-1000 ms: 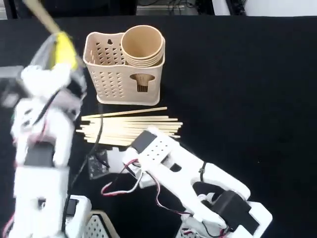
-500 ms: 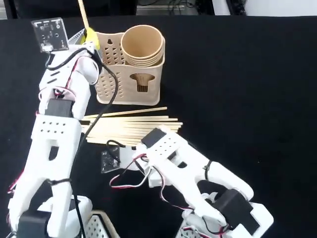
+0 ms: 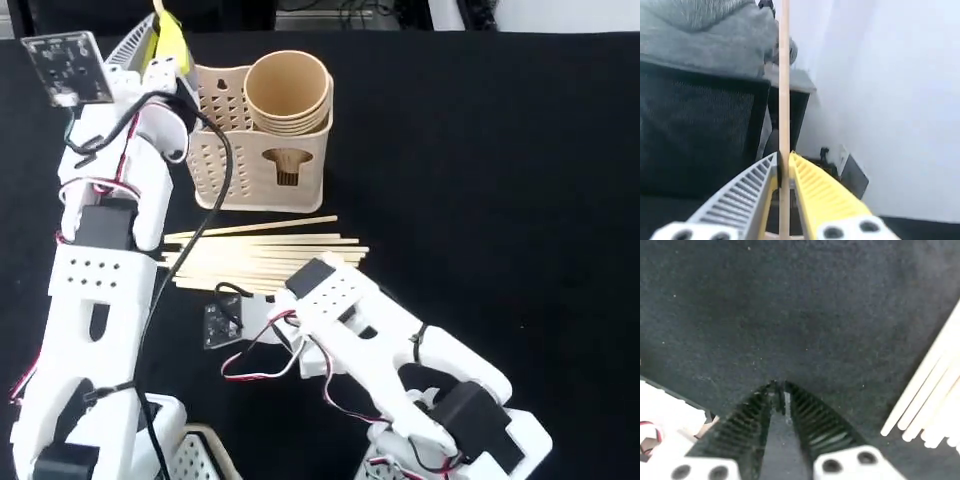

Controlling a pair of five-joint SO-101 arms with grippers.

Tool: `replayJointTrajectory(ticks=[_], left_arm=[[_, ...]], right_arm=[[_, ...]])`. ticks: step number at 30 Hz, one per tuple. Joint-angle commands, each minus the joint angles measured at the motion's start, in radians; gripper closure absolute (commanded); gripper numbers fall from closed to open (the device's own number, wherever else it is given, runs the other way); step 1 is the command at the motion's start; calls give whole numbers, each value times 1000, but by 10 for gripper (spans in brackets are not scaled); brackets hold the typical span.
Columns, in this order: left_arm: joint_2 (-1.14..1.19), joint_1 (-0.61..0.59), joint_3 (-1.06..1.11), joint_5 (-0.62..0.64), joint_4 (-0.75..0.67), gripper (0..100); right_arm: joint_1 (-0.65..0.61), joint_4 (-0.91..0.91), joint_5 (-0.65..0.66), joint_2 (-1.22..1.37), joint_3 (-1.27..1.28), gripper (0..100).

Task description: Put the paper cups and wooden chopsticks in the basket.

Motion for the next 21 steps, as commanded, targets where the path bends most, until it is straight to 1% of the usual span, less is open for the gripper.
replayJointTrajectory(ticks=[1,4,8,14,16,18,21], left_arm=[[61,21,48,2,-198,971],[157,21,87,6,-299,971],[226,28,139,5,-308,971],[173,33,231,3,-298,954],[150,33,257,2,-252,888],[120,44,268,2,-167,820],[66,59,268,2,-66,791]], right_arm=[[17,-11,-5,-7,1,983],[17,-12,-5,-7,1,983],[17,-12,-5,-7,1,983],[17,-12,-5,-7,1,983],[17,-12,-5,-7,1,983],[17,-12,-5,-7,1,983],[17,-12,-5,-7,1,983]])
